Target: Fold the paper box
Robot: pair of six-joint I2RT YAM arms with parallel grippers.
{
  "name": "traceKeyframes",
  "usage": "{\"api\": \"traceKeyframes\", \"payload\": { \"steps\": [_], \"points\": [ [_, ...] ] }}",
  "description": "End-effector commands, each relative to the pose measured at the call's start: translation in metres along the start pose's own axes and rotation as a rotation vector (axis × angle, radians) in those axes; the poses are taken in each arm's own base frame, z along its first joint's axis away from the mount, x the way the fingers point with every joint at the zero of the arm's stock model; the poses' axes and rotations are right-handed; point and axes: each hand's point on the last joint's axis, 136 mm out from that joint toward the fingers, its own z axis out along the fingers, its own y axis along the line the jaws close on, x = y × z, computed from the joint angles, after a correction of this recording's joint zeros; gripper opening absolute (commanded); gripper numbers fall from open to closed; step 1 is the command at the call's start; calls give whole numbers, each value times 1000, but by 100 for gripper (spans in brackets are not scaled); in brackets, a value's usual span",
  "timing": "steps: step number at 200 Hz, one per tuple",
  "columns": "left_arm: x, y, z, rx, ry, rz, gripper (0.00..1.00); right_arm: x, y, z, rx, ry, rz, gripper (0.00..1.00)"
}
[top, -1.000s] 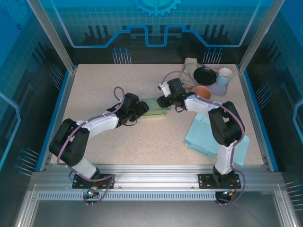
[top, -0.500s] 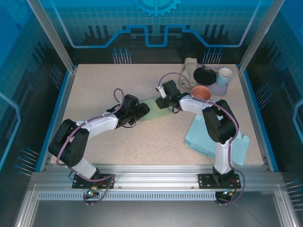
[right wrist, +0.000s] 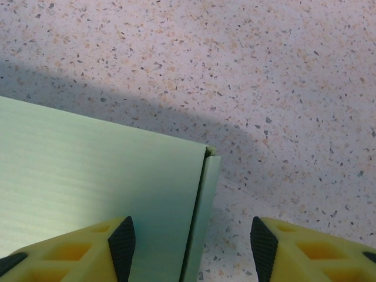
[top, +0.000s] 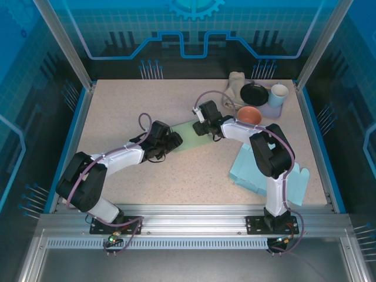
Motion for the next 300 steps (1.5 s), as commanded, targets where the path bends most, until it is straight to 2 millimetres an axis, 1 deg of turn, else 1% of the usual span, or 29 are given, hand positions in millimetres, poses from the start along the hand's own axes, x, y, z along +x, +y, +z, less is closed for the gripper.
{"api": "traceKeyframes", "payload": {
  "steps": [1,39,57,80,96,127,169,198,242,300],
  "points": [
    [-9,-15,-1,23,-27,-4,83,28,16,5,-34,95,57,57],
    [-12,-17,5,14,-33,2,80,37,39,2,-163,98,258,56],
    [-13,-17,8,7,-31,0,79,41,43,-1,-198,80,357,56],
    [-11,-13,13,-11,-33,-4,79,42,45,-7,-220,44,434,55],
    [-8,-9,15,-23,-27,-13,79,42,43,-10,-216,31,446,55],
    [-2,-8,15,-40,-28,-23,78,41,43,-9,-216,33,443,55],
    [5,0,16,-170,1,-60,78,43,41,-8,-219,29,454,55],
    [7,7,22,-248,9,-93,79,43,41,-8,-228,25,460,55],
    [15,3,34,-245,46,-132,80,44,42,-9,-233,20,464,55],
    [23,1,36,-269,76,-177,79,45,44,-8,-240,18,472,55]
  ]
}}
